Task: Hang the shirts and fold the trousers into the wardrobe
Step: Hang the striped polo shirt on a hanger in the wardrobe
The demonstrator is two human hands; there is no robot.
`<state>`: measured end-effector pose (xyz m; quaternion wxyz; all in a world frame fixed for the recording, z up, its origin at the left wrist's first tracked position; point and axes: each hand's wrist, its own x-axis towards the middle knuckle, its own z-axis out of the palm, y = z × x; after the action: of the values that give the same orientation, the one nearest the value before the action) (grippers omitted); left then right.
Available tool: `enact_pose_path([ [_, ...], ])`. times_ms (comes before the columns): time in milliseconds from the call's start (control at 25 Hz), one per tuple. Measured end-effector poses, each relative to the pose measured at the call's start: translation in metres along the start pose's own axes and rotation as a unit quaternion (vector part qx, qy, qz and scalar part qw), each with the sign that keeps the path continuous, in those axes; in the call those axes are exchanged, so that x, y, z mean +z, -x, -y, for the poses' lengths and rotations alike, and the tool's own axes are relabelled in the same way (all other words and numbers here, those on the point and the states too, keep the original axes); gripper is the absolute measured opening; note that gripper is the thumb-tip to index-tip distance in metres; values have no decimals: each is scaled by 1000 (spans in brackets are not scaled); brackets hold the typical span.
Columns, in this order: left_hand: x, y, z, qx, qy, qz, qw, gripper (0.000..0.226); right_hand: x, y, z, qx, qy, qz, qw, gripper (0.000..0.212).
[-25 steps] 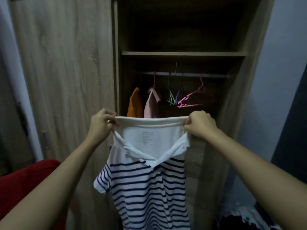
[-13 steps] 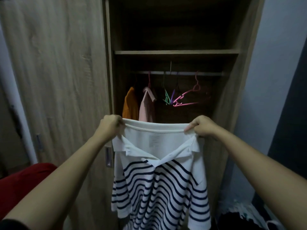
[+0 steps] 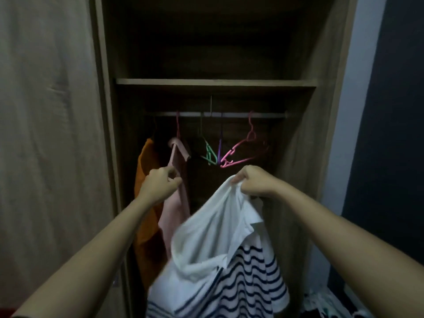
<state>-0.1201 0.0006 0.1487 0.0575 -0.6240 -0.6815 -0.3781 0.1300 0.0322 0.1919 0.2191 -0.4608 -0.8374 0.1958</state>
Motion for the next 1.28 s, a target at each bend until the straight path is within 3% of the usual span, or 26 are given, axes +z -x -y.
enact_pose_path([
  [120, 20, -67, -12, -25, 123, -8, 992, 15, -1, -27, 14, -12, 40, 12, 999, 43],
  [240, 48, -140, -24, -97, 266, 1, 959, 32, -9, -50, 21, -17, 75, 1, 997, 42],
  [400, 87, -196, -39, -209, 278, -5, 937, 64, -18, -66, 14, -23, 107, -24, 994, 47],
  [480, 102, -209, -41, -241, 297, 13, 924, 70, -20, -70, 4, -20, 124, -38, 991, 47],
  [680, 111, -225, -48, -215, 200, -54, 954, 30, -18, -71, -22, -4, 148, -47, 988, 52],
  [920, 111, -188, -48, -168, 196, -87, 962, 26, 2, -65, -33, -31, 142, -34, 989, 57],
  [1200, 75, -39, -32, -77, 192, -92, 974, 27, 38, -46, -42, -33, 116, 1, 993, 53],
  [1280, 50, 4, -20, -55, 131, -129, 981, 23, 43, -41, -43, -27, 111, -1, 993, 49],
])
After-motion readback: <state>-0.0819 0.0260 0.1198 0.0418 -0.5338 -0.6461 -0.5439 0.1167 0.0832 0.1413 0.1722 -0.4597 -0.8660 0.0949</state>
